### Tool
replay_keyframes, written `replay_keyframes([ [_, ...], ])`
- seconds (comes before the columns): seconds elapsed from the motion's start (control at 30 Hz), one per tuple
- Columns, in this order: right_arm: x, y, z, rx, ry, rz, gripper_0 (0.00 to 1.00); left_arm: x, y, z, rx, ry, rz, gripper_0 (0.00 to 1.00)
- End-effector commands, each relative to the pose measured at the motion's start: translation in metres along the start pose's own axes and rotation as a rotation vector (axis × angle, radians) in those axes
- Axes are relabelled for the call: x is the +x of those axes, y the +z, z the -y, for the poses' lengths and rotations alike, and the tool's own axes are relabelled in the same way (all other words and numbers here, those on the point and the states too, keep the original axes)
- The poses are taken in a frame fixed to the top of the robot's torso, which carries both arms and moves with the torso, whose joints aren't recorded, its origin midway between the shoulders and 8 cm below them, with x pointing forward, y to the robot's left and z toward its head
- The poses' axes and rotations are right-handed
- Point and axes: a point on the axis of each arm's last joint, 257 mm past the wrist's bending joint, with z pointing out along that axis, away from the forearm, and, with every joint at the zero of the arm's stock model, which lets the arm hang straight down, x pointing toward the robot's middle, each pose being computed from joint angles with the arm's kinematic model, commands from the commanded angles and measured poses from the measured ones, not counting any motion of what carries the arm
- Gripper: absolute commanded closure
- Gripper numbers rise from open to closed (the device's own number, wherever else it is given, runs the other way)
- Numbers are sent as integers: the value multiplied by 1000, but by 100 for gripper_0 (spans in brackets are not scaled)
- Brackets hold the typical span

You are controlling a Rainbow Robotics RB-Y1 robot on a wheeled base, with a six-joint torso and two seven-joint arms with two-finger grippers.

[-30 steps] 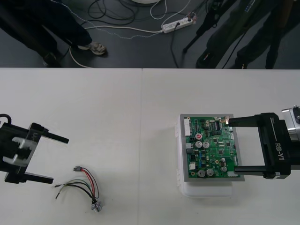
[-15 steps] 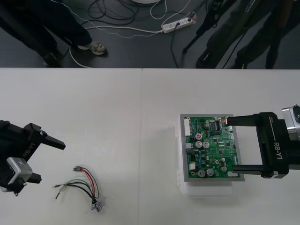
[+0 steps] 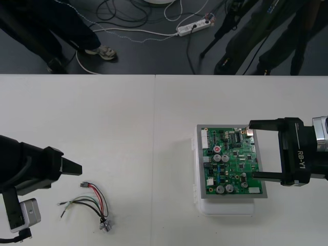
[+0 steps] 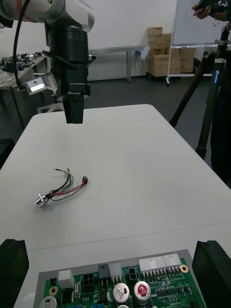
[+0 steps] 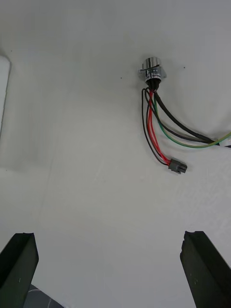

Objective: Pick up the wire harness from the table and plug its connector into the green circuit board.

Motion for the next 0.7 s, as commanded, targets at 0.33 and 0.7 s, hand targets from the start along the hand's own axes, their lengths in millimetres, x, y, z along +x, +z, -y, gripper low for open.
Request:
replay_keyframes([
  [0.33,-28,22,0,-65,-76,181,0,-7,35,2,60,598,-68,12],
  [0.7,-30,28,16,-68,-49,223,0,1,62,14,189,1117,-149,13],
])
